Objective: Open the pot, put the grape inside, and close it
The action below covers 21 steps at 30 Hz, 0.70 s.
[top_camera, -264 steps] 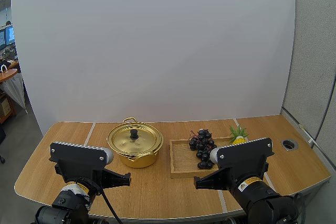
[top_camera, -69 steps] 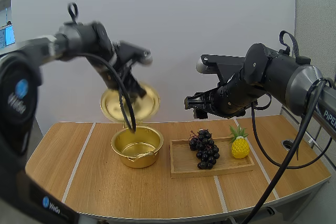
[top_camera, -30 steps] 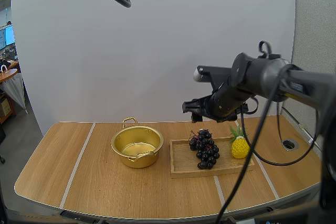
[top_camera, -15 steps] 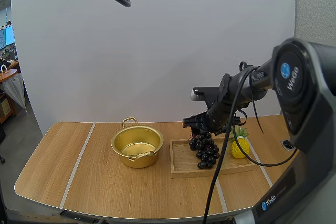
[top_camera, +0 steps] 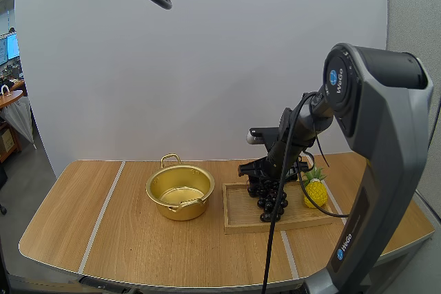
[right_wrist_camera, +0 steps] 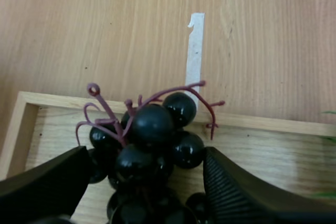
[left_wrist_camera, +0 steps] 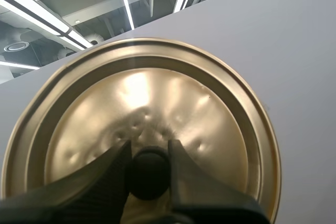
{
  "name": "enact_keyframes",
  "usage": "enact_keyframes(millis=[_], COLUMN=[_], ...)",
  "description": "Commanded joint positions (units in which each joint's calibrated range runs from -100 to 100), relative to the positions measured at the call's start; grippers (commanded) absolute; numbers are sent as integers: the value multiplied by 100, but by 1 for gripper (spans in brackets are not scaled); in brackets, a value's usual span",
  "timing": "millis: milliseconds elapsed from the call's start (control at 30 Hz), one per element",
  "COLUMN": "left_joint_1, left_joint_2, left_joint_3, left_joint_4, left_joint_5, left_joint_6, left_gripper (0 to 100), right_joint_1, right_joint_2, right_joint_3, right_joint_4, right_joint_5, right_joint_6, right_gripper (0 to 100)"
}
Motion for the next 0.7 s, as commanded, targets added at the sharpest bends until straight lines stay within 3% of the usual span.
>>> enact_keyframes(millis=[0, 367, 400, 600, 667], left_joint_1=[-12, -12, -12, -12, -12], left_joint_2=[-28, -28, -28, -28, -28], left_joint_3=[-35, -35, -35, -35, -35], left_joint_4=[-4, -4, -4, -4, -4], left_joint_5=[-204, -204, -204, -204, -204], left_joint_6=[-30, -30, -30, -30, -30], left_gripper=[0, 0, 0, 0, 0], right_joint_1=[-2, -2, -2, -2, -2], right_joint_2=[220, 740, 751, 751, 724], right_joint_3=[-3, -3, -3, -3, -3], right_joint_4=[-52, -171, -171, -176, -234], right_joint_5=[-114, -97, -98, 103, 121], right_joint_6=[-88, -88, -88, -88, -88], right_gripper=[100, 100, 96, 0, 0])
